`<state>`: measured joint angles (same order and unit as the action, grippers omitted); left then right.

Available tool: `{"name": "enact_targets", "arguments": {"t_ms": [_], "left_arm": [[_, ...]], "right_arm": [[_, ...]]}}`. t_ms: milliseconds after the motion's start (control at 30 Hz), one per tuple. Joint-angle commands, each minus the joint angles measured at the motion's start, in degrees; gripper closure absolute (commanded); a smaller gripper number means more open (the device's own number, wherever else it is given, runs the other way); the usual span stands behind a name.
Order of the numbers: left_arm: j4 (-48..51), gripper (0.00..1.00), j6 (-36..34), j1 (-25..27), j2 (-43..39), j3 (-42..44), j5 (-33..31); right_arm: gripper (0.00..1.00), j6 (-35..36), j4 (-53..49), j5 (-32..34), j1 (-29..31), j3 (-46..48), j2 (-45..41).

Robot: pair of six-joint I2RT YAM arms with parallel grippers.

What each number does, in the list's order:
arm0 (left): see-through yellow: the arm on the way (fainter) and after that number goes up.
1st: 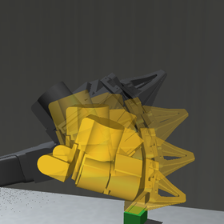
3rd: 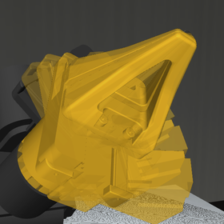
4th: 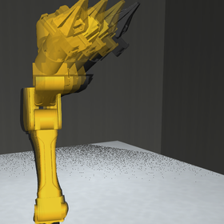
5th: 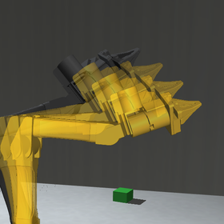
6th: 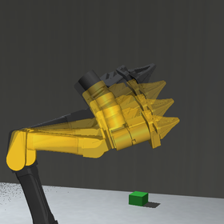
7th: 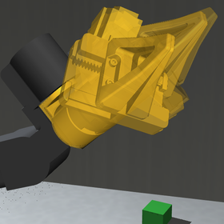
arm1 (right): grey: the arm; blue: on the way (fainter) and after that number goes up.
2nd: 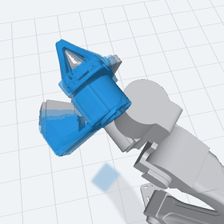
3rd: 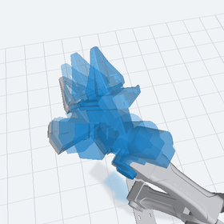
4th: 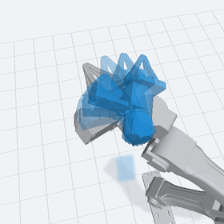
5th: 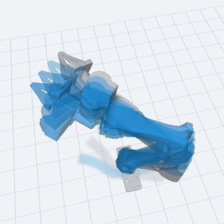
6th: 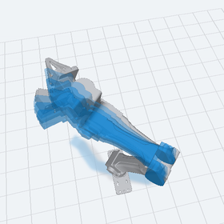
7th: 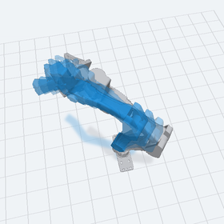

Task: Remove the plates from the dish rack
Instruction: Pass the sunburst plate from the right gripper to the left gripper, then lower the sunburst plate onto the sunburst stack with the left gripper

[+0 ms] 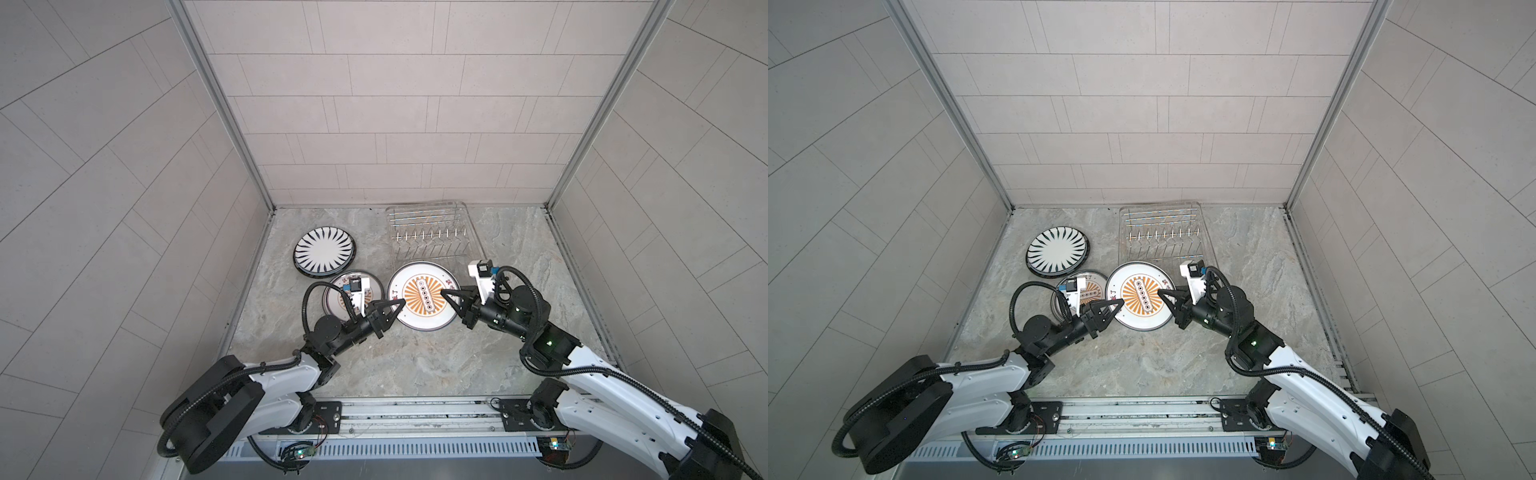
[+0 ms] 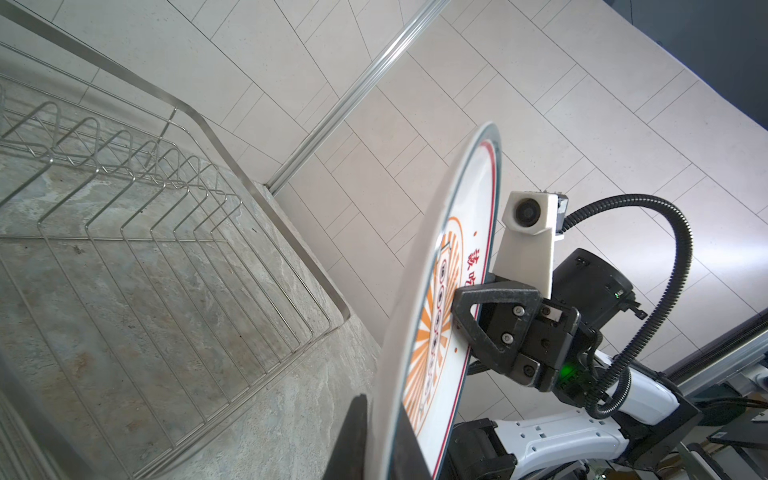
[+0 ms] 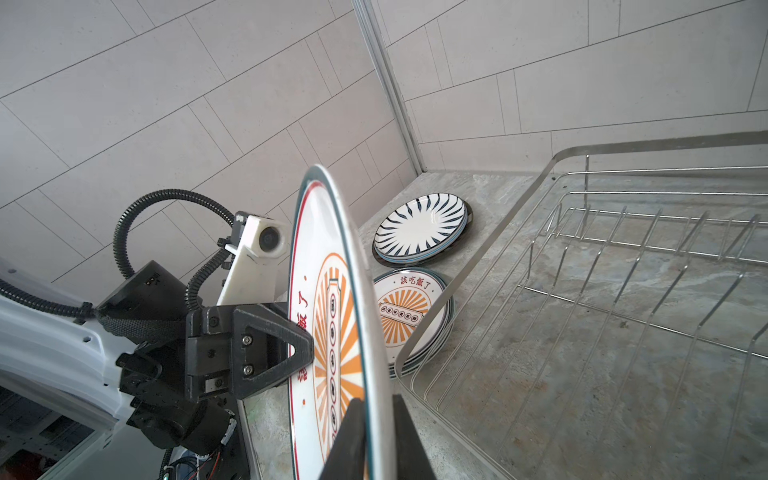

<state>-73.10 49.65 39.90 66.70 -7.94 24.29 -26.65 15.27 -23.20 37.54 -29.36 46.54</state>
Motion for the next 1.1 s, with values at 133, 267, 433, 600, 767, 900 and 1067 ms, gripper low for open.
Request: {"name": "enact_targets", "arguments": {"t_ms": [133,267,433,600,767,900,1067], "left_arm": [[0.39,1.0,1.79,0.28,-2.33,-0.38,-2.58],[5.24,1.0,1.09,0.17,-6.27,-0.36,-5.84],[12.78,1.0,-0.61,-0.01,-12.63,-0.32,-9.43],[21.17,1.0,-2.31,-0.18,-18.82,-1.2,-12.86],[32.81,1.0,-1.33,-1.71,-25.09,-2.56,-20.18],[35.4,1.0,2.56,-6.31,-27.67,-1.66,-21.75],[37.67,1.0,5.09,-12.31,-29.22,-1.8,-20.49]], "right_arm": [[0.65,3.04,0.0,0.88,2.45,-1.9,0.19],[0.33,2.75,-0.73,0.96,2.8,-2.01,-0.19],[0.0,2.33,-2.43,1.75,3.07,-2.53,0.05],[0.0,1.54,-2.69,3.26,3.22,-2.83,0.69],[0.0,2.25,-2.11,5.72,3.72,-2.45,-0.26],[0.0,3.75,-2.74,8.91,4.83,-4.4,1.45],[0.0,5.45,-3.79,13.67,6.36,-9.32,7.3]]}}
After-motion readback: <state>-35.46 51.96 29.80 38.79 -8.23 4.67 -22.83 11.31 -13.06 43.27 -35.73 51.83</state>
